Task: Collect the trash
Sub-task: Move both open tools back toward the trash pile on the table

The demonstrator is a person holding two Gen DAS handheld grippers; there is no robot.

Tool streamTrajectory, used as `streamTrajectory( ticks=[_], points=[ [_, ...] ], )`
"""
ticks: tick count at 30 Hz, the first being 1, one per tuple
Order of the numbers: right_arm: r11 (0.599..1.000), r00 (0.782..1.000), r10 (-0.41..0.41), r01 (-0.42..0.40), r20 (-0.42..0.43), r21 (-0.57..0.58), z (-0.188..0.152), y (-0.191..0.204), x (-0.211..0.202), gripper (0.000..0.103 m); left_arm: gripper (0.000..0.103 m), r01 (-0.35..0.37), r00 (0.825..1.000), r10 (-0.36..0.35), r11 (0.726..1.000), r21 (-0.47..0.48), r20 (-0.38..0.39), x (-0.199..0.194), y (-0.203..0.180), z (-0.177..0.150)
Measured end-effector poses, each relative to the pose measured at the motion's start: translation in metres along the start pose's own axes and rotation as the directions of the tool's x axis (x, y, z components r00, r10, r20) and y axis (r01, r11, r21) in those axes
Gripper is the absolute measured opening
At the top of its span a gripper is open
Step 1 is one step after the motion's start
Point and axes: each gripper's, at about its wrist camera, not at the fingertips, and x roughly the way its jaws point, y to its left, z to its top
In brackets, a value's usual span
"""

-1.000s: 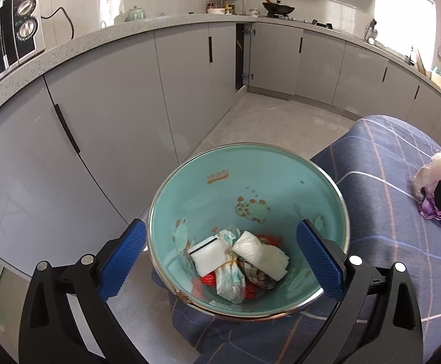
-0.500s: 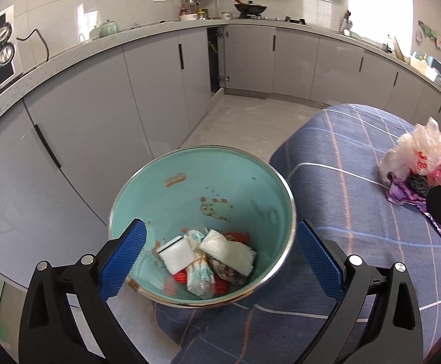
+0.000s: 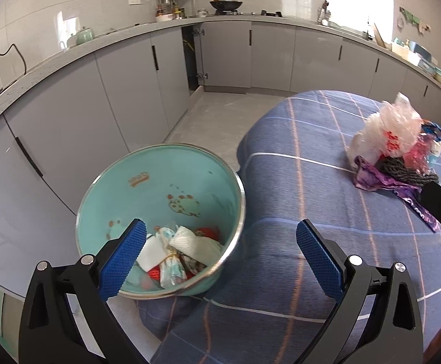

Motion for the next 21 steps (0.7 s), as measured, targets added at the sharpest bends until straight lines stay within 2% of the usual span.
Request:
streamTrajectory(
  ticks=[15,21],
  points=[
    [0.990,0.994,-0.108,0.109,-0.020,0.093,-0.005,-0.068,-0.008,0.078,0.096,0.095,0.995,-0.094,0.990,0.109,-0.013,0.005,-0.058,-0.007],
    [0.981,0.987,-0.155,0.158,-0.030,0.116,-0.003,-0.097,-0.010,0.078,0.091,0.121,0.993,-0.120,0.982,0.146,-0.018,0.008,-0.072,-0.006]
  ],
)
